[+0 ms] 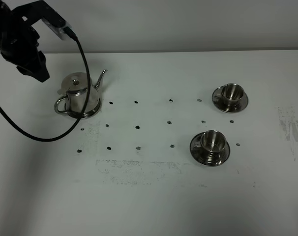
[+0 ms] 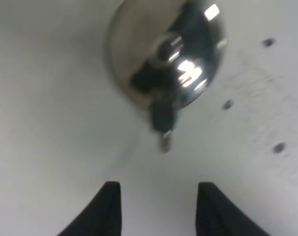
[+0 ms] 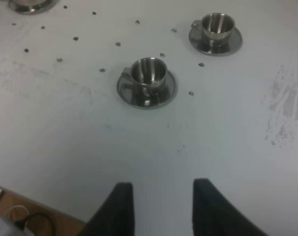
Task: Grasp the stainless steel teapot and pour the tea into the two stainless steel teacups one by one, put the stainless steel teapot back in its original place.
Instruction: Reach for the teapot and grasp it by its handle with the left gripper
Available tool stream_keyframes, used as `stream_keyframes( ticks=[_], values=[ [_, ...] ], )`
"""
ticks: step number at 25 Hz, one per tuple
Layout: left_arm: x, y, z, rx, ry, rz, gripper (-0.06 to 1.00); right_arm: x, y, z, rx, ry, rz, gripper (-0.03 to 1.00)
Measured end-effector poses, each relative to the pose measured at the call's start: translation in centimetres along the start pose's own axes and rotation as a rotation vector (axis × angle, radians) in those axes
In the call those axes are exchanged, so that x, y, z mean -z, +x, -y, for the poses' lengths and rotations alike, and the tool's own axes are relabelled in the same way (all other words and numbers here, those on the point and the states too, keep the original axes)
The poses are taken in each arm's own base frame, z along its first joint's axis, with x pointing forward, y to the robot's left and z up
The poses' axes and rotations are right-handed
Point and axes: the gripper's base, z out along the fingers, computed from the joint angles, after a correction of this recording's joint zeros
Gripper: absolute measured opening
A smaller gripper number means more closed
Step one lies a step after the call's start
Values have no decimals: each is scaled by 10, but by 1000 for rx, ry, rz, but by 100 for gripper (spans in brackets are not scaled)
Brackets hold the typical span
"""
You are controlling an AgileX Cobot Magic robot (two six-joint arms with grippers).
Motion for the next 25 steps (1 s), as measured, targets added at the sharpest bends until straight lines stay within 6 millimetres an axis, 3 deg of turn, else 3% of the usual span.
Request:
stream_keyframes(
  ticks=[6,13,18,25],
  values=[
    [3,-13,22,-62,-58,-30,37,0,0,0,0,0,1,31],
    [12,18,46,-51,-116,12,37,0,0,0,0,0,1,31],
    [10,39,34,-53,-133,-24,37,0,0,0,0,0,1,31],
    [-12,34,24,-60,-121,25,43,0,0,0,0,-1,1,31]
  ],
)
